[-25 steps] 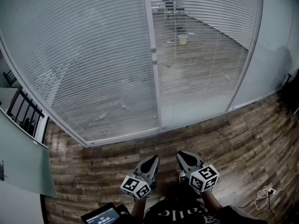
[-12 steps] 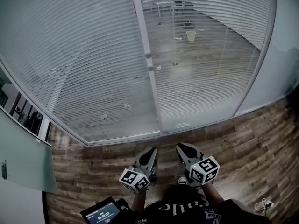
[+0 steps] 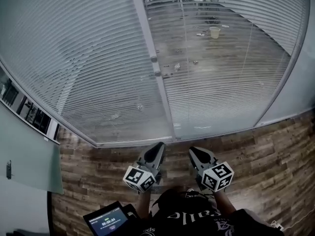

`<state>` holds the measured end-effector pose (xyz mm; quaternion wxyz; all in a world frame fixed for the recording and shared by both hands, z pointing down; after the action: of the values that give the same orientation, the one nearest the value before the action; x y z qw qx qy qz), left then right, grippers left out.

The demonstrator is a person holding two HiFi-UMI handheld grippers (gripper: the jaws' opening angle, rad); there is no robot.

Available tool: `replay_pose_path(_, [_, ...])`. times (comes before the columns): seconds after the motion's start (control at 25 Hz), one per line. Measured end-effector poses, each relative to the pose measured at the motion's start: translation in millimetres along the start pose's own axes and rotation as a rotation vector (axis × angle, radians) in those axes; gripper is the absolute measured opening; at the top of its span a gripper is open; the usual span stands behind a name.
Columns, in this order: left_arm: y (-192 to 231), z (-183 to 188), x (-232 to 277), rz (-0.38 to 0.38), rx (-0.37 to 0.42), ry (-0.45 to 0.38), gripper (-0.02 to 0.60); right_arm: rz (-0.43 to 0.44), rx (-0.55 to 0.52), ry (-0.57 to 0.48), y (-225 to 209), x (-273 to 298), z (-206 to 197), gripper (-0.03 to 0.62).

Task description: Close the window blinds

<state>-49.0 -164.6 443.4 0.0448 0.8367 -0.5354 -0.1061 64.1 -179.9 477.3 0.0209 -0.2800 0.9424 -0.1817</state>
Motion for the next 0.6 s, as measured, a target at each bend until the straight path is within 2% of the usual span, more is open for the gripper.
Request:
replay_pose_path(0.24, [58.8,17.9,57.3,0.045,0.113,0.007,0.006,0.007,0.032,0.025,-31.5,45.2,4.4,0.034])
replay_pose_path(0.4, [98.6,27.9,87.9,0.051,0.159,0.012,0.011,-0.028,0.032,0.02,-51.7,76.9,12.9,0.035])
replay_pose_path(0.52, [133.7,31.3,116.6,0.035,0.201,0.038,0.089,-0.064,0.021,0.003,-70.2,111.0,27.6,0.035])
replay_pose_path(0.6, [154.4,36.2,141.3,0.017,0.257,0.056,0.095,-0.083,0.009,-0.017,-83.6,132.8,41.6,0.034])
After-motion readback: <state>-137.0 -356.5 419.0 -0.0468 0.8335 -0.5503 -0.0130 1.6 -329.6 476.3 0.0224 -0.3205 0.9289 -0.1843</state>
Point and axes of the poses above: the fingertips, and each gripper's own axes: x forward along the fingers, y to its left, z out of its top, the point moved 1 cm from there along -x, backward along the fingers, and after that the axes turned 3 degrees about -y, right-handed, at the moved point
